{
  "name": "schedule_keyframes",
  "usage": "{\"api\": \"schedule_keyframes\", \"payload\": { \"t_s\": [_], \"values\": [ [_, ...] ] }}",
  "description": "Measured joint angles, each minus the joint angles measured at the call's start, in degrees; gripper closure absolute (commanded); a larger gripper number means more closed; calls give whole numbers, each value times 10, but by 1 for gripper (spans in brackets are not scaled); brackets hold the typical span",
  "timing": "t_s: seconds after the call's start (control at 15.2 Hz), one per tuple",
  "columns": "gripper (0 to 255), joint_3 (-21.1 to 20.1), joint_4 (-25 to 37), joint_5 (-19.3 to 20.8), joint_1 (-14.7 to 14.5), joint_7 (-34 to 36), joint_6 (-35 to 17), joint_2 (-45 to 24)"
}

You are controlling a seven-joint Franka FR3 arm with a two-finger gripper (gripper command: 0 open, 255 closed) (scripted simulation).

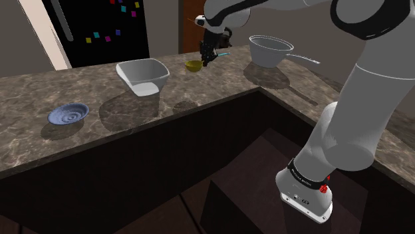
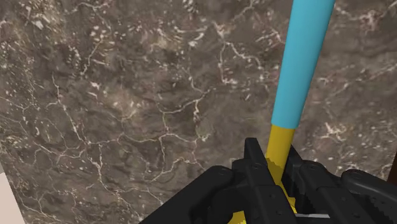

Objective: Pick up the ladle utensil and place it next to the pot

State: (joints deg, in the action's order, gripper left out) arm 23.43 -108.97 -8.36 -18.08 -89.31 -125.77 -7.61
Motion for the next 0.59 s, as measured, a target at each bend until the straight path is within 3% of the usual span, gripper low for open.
{"api": "schedule_keyframes", "payload": {
  "t_s": [0.59],
  "values": [
    [255,2,53,12,-1,12,66,15]
  ]
}}
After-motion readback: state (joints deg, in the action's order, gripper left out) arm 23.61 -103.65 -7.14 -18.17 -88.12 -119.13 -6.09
